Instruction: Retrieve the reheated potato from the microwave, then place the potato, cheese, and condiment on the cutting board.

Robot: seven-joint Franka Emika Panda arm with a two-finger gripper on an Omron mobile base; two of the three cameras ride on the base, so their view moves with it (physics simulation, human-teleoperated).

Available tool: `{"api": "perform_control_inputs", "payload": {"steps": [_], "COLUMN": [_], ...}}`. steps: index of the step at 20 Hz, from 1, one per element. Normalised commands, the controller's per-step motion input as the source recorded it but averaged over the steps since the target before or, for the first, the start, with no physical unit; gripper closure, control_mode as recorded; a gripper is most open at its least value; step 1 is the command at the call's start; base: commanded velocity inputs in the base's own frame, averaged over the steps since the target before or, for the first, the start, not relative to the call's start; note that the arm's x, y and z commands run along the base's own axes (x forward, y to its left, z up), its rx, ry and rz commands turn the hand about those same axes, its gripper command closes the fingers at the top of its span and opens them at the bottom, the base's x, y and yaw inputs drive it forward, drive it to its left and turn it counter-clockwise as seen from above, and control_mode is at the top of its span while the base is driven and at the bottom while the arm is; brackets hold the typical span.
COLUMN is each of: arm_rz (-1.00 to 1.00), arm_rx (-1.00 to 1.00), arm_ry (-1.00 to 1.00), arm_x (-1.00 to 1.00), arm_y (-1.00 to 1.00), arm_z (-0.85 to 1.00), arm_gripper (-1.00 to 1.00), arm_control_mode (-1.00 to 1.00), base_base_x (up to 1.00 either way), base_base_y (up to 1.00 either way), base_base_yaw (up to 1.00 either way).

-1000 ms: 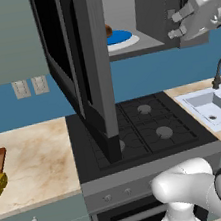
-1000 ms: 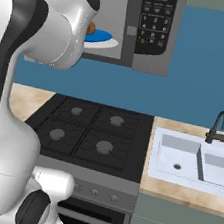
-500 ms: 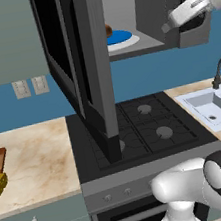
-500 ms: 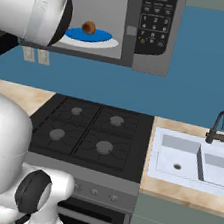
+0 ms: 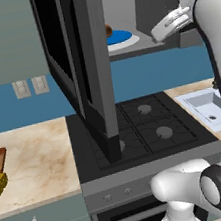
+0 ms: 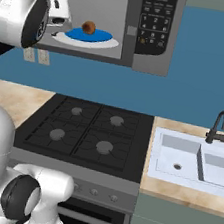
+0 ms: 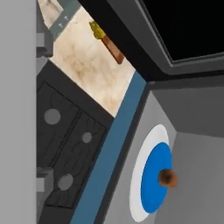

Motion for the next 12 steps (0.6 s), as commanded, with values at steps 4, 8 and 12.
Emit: {"api": "perform_control_inputs", "payload": {"steps": [4, 8, 12], "arm_rz": [-0.22, -0.19, -0.14], "arm_rx": [0.06, 0.07, 0.04], "arm_ry": [0.00, 0.00, 0.00], "arm_x": [0.79, 0.88, 0.85], "arm_y": [0.00, 0.00, 0.00], "arm_z": [-0.16, -0.06, 0.00], "arm_gripper": [-1.00, -1.00, -1.00], "arm_control_mode": [-1.00, -1.00, -1.00], "base_base_x": [0.00, 0.00, 0.00], "base_base_y": [0.00, 0.00, 0.00], "base_base_yaw": [0.00, 0.00, 0.00]}}
